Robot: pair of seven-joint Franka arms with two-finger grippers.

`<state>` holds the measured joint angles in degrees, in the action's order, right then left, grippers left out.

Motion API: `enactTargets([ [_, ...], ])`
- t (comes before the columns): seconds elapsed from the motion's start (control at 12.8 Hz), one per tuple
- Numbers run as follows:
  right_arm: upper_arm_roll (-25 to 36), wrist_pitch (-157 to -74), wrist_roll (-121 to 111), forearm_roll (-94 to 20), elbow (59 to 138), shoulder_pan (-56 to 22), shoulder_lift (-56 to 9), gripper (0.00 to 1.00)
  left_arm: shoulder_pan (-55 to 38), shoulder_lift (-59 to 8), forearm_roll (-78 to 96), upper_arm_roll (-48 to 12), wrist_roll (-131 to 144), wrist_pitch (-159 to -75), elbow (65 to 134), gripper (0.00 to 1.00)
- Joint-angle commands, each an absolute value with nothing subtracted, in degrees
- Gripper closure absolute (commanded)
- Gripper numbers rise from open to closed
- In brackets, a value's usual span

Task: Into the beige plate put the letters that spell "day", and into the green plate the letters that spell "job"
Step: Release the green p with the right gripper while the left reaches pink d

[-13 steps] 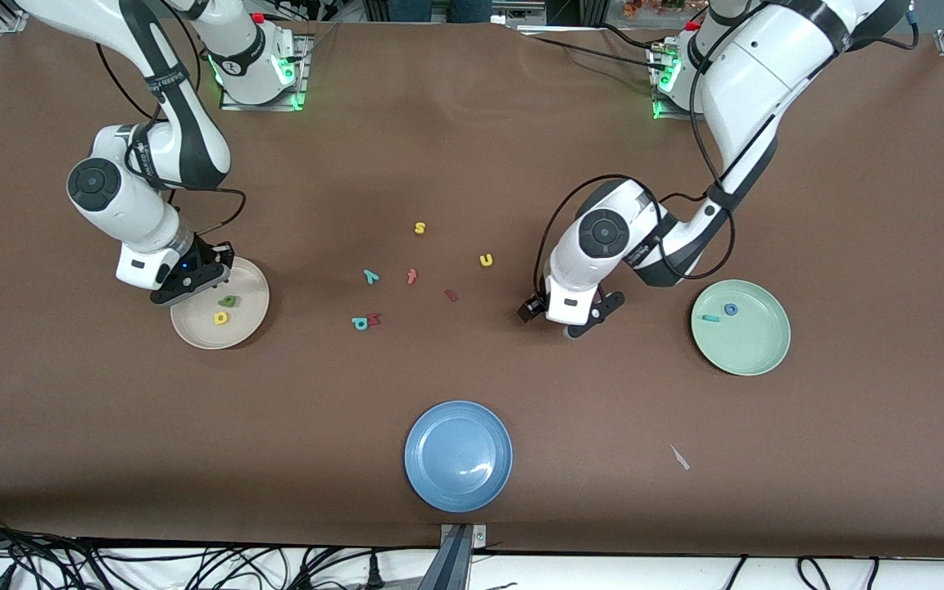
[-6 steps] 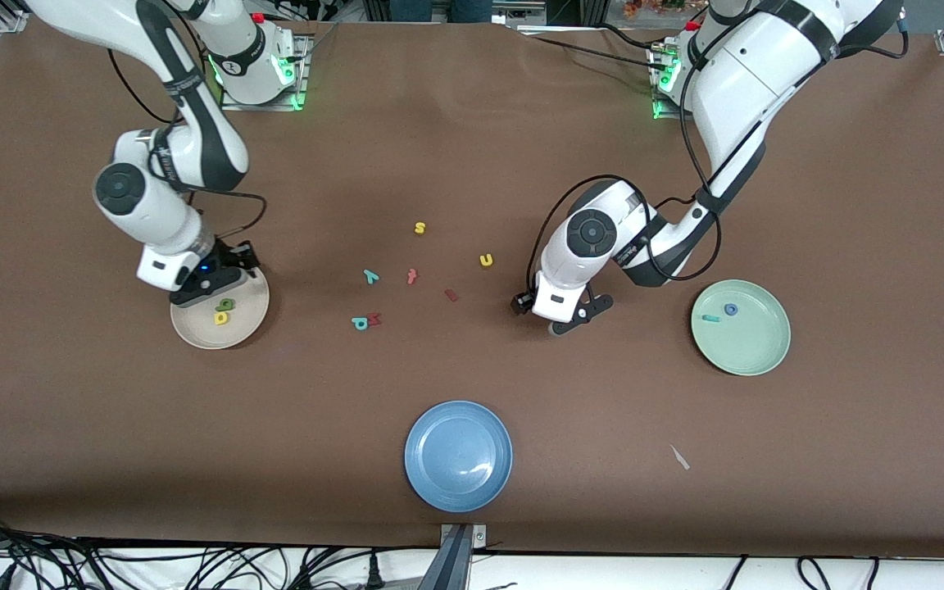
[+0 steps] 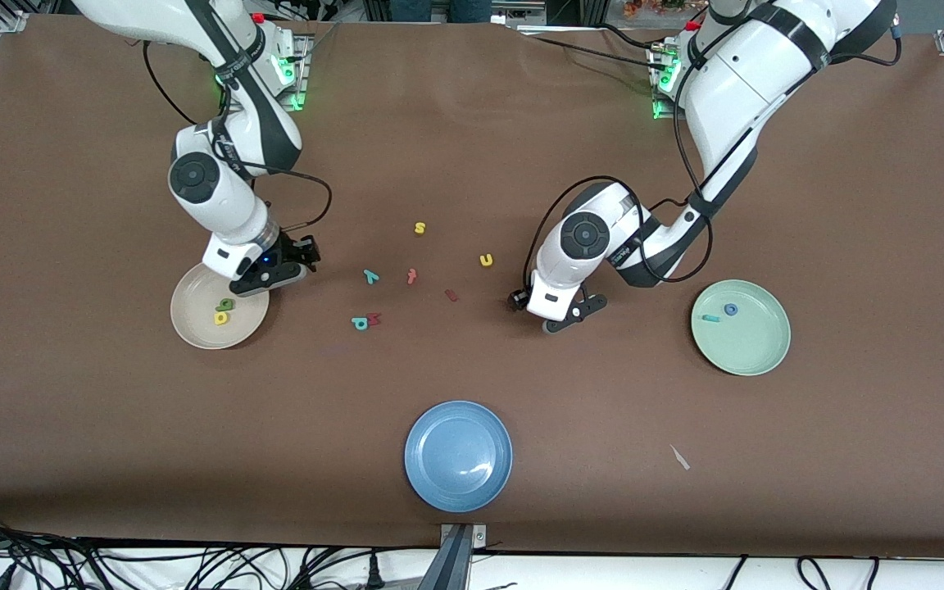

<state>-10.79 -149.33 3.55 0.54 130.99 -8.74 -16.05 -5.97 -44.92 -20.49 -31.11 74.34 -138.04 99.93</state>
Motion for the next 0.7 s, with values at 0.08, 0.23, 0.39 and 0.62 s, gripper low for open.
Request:
enactTargets([
  [0.08, -12.1, -150.8, 11.5, 0.7, 128.4, -11.9, -19.0, 0.29, -6.9, -46.8, -22.2, -30.3, 73.7, -137.4, 96.8, 0.26],
  [0.23, -12.1, -152.4, 14.9, 0.9, 126.6, -14.2, -21.3, 0.28, -7.0, -47.0, -22.1, -30.3, 73.8, -137.4, 96.6, 0.36],
  [0.39, -12.0, -153.5, 17.2, 0.9, 124.7, -15.9, -23.7, 0.28, -7.2, -47.5, -22.1, -30.3, 73.8, -137.4, 96.5, 0.40],
  [0.62, -12.0, -155.6, 21.3, 0.9, 124.2, -18.4, -25.7, 0.28, -7.8, -48.1, -22.1, -30.1, 73.9, -137.4, 96.4, 0.44],
])
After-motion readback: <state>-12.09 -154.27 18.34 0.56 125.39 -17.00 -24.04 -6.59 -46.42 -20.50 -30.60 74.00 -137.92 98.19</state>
